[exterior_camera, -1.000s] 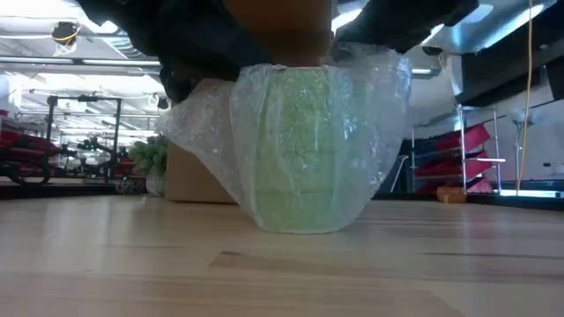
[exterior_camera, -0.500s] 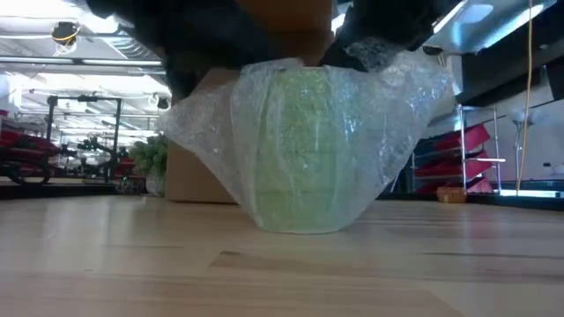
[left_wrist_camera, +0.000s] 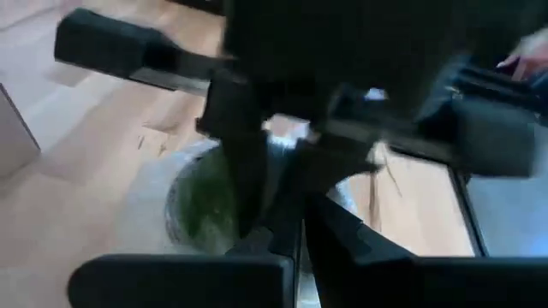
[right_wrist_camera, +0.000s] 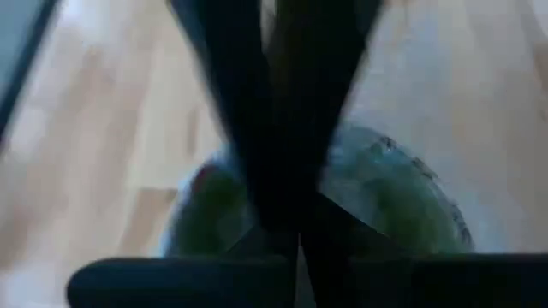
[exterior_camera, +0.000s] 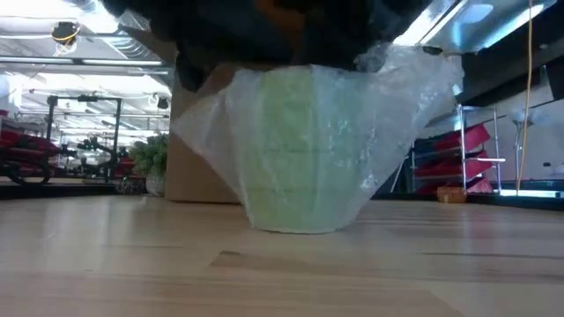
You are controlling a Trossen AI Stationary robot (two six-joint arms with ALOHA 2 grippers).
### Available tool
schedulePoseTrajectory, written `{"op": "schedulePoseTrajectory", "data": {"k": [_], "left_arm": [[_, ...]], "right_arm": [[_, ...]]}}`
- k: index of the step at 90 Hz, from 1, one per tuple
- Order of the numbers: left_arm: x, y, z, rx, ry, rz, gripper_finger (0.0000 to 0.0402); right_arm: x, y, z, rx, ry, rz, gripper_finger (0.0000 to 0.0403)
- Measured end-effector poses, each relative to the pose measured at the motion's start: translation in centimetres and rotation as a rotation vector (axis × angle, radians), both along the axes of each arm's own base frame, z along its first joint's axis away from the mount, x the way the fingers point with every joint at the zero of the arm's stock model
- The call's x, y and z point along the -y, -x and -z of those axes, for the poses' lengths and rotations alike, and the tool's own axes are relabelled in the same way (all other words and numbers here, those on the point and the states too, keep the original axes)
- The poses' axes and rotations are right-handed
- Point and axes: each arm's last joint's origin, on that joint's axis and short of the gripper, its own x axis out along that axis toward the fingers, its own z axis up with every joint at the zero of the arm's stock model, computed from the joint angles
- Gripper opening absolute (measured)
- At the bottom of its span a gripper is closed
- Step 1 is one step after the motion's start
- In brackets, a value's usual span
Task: Wrap mug
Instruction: Wrap the green mug with the transparent bubble wrap
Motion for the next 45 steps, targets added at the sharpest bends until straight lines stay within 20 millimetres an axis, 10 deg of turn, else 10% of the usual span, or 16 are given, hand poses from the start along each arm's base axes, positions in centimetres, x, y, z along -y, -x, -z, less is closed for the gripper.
{"op": "schedulePoseTrajectory", "data": {"k": [24, 45], "left_arm": [[0.1, 3.9, -2.6, -0.108, 0.058, -0.029, 0.0], [-0.7, 7.0, 2.0, -0.353, -0.04, -0.227, 0.0]], "right_arm": [[-0.1, -0.1, 0.0, 0.0, 0.004, -0.03, 0.0001], [-0.2, -0.2, -0.1, 0.003, 0.025, -0.07, 0.0001]]}}
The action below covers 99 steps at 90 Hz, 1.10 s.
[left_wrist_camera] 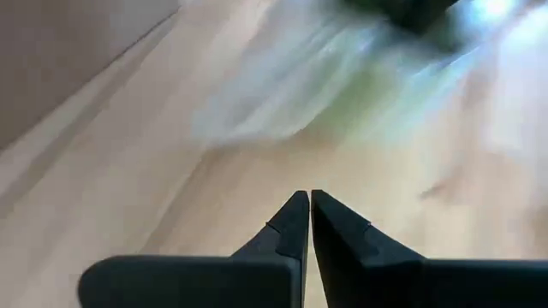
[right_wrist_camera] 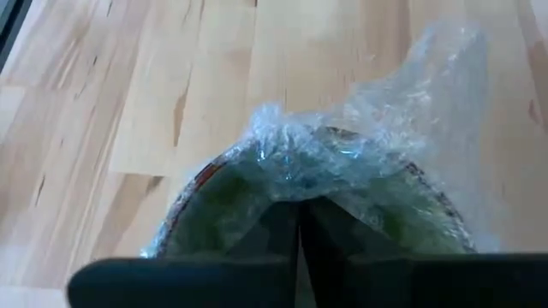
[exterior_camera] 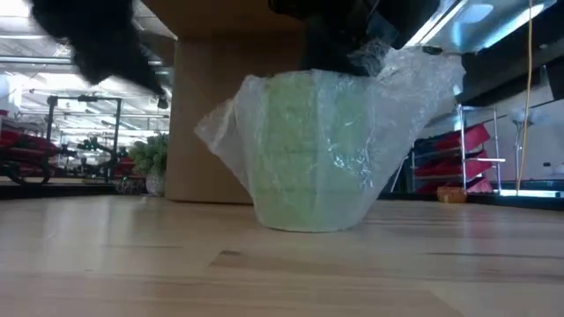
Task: Wrap mug
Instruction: Wrap the green mug with the transparent bubble wrap
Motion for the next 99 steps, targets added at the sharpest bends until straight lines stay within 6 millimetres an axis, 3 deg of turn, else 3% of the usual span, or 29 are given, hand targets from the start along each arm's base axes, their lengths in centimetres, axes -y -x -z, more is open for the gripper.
{"op": "schedulePoseTrajectory", "data": {"k": [9, 21, 33, 50, 80, 99], "left_arm": [[-0.8, -0.3, 2.3, 0.023, -0.057, -0.068, 0.0], [-1.8, -1.8, 3.9, 0.085, -0.158, -0.102, 0.0], [-1.8, -3.7, 2.7, 0.211, -0.164, -0.026, 0.0], [-0.2, -4.7, 0.7, 0.376, -0.147, 0.105, 0.0], [0.8, -5.5, 1.7, 0.432, -0.013, 0.159, 0.0], [2.4, -5.7, 0.5, 0.444, -0.013, 0.217, 0.0]], "right_arm": [[0.0, 0.0, 0.0, 0.001, 0.004, -0.005, 0.0001], [0.0, 0.0, 0.0, 0.003, 0.015, -0.021, 0.0001], [0.0, 0.0, 0.0, 0.002, 0.014, -0.029, 0.0001], [-0.1, 0.0, 0.0, 0.003, 0.026, -0.049, 0.0001], [-0.2, -0.3, 0.1, 0.038, 0.045, -0.098, 0.0001], [-0.6, -0.8, 0.5, 0.067, 0.006, -0.126, 0.0001]]}}
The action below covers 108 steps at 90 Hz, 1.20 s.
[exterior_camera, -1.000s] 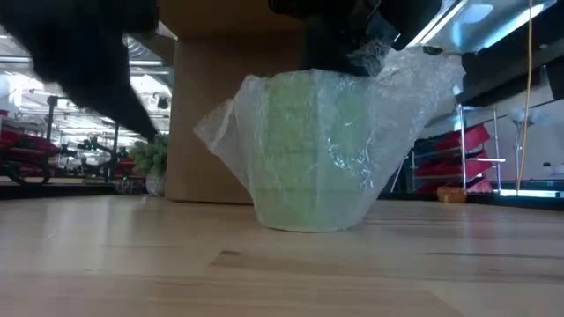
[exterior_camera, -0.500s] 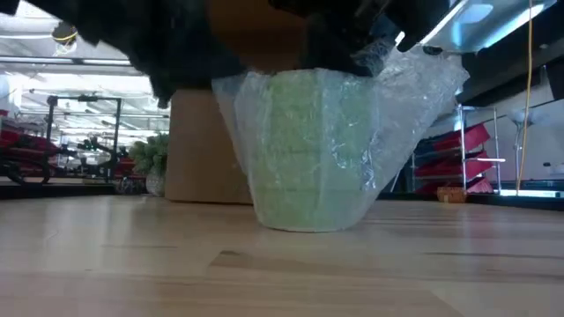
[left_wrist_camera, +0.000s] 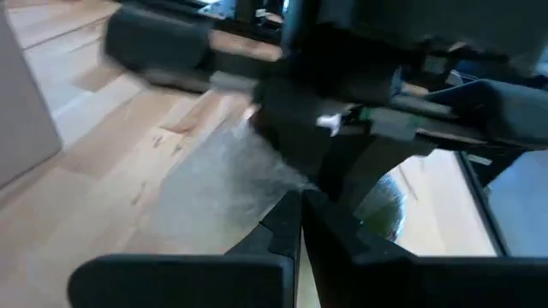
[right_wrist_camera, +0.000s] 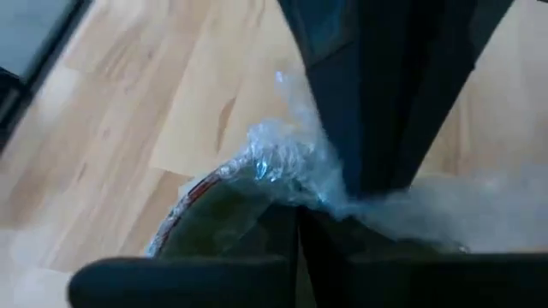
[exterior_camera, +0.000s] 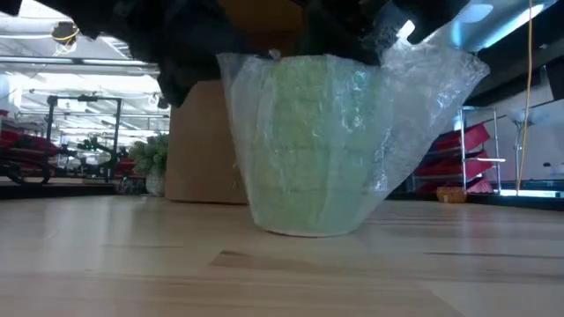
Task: Wrap mug
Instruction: Wrap the green mug with the transparent bubble wrap
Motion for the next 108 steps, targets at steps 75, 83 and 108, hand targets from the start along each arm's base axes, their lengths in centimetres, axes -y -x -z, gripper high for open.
{"op": "schedulePoseTrajectory", "data": {"k": [75, 83, 108], "left_arm": [[0.2, 2.2, -4.0, 0.018, 0.004, 0.017, 0.0], [-0.2, 2.7, -4.5, 0.0, -0.017, -0.002, 0.0], [-0.7, 3.3, -3.7, -0.107, -0.006, -0.04, 0.0]], "right_arm": [[-1.3, 1.1, -7.8, -0.241, 0.078, 0.061, 0.0001], [-1.9, 0.3, -7.9, -0.156, 0.033, 0.052, 0.0001], [-0.9, -3.0, -2.2, -0.207, 0.026, 0.101, 0.0001]]}}
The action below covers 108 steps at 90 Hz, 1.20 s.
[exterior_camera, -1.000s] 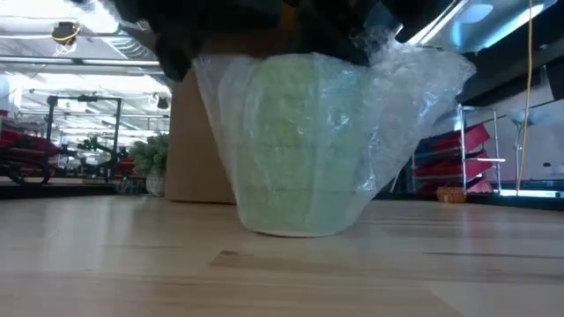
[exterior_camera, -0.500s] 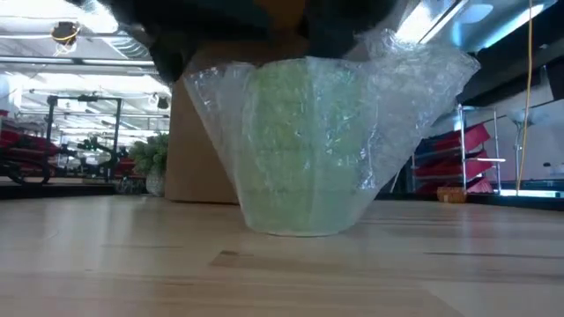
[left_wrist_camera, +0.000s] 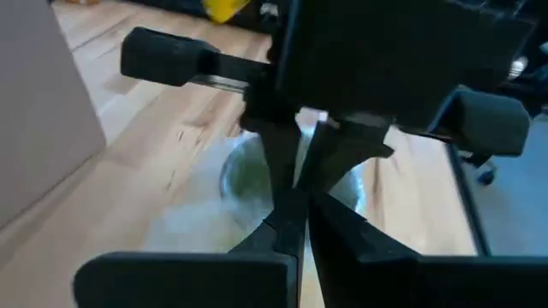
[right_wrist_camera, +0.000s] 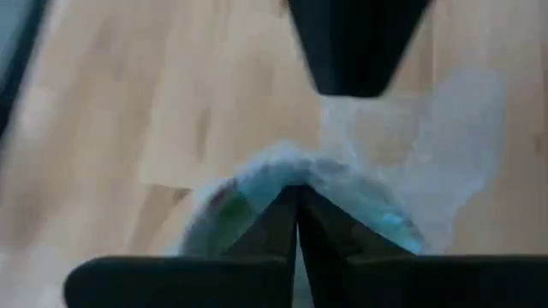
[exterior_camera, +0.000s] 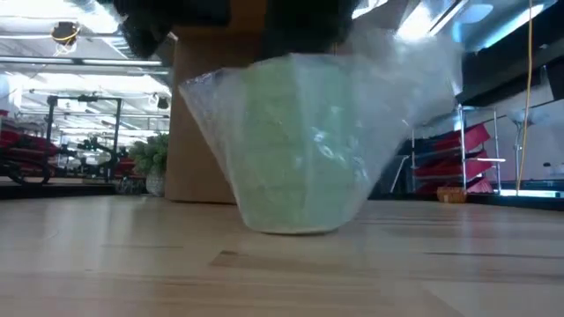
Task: Wrap mug
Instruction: Wrap the green mug with the transparent bubble wrap, then put the wrapped green mug into the brown cardboard box
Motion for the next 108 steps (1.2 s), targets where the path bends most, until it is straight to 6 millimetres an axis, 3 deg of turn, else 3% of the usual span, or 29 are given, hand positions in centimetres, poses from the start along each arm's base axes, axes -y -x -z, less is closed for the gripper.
{"op": "schedulePoseTrajectory", "data": {"k": [11, 47, 65, 86, 108], "left_arm": [[0.1, 0.2, 0.1, -0.007, 0.015, -0.004, 0.0], [0.2, 0.2, 0.1, -0.005, 0.003, -0.014, 0.0], [0.1, 0.2, 0.1, -0.004, 0.003, -0.016, 0.0], [0.3, 0.4, 0.1, -0.006, -0.003, -0.006, 0.0], [0.3, 0.4, 0.1, -0.007, -0.005, -0.005, 0.0]], "right_arm": [[0.2, -0.5, 2.3, -0.062, 0.013, 0.006, 0.0001], [0.2, -0.2, 2.9, -0.125, -0.031, -0.022, 0.0001], [0.4, 1.2, -0.3, -0.094, -0.026, -0.018, 0.0001], [1.0, 3.6, -6.0, -0.035, -0.074, 0.014, 0.0001], [0.6, 4.8, -7.0, -0.12, -0.227, -0.025, 0.0014]]}}
